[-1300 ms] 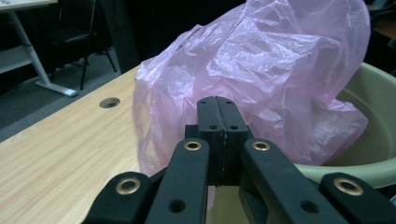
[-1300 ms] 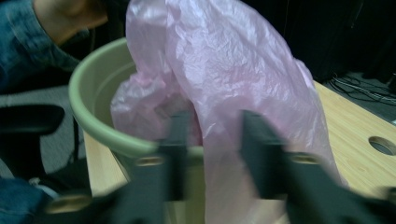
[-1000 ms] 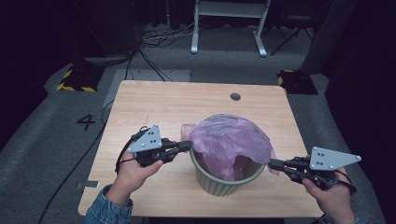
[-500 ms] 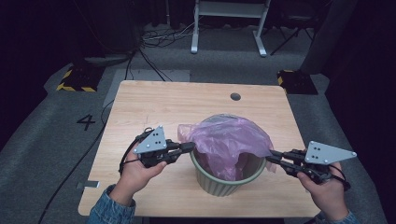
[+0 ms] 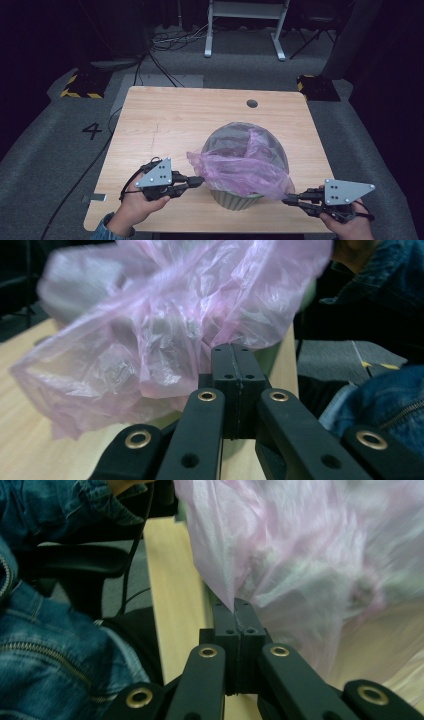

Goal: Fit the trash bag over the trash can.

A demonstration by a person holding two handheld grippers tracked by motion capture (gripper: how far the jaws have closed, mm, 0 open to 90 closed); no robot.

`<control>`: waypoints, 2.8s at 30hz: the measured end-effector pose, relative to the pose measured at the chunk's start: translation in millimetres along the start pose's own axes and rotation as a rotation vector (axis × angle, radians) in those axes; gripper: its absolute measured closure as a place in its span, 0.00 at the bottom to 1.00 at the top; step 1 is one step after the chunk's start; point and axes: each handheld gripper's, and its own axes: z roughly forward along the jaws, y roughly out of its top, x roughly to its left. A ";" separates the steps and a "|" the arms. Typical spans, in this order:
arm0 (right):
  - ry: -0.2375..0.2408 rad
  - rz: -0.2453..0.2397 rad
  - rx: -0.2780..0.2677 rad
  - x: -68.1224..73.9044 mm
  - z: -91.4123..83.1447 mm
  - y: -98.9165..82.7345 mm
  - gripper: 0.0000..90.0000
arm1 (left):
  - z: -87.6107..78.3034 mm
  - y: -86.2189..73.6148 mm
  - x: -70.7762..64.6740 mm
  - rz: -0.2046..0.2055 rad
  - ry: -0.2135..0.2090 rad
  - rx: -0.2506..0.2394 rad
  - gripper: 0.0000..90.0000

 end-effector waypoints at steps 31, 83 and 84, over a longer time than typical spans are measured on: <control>-0.234 0.080 -0.027 -2.9 -7.5 -27.4 0.32 | -17.8 -6.2 13.6 -0.047 0.221 -0.054 0.29; -0.034 0.138 0.246 -12.8 37.2 -74.2 0.68 | 20.4 -58.3 21.9 -0.085 0.009 0.181 0.67; -0.045 0.140 0.211 -12.3 33.2 -72.5 0.61 | 16.0 -55.5 20.0 -0.091 0.008 0.154 0.62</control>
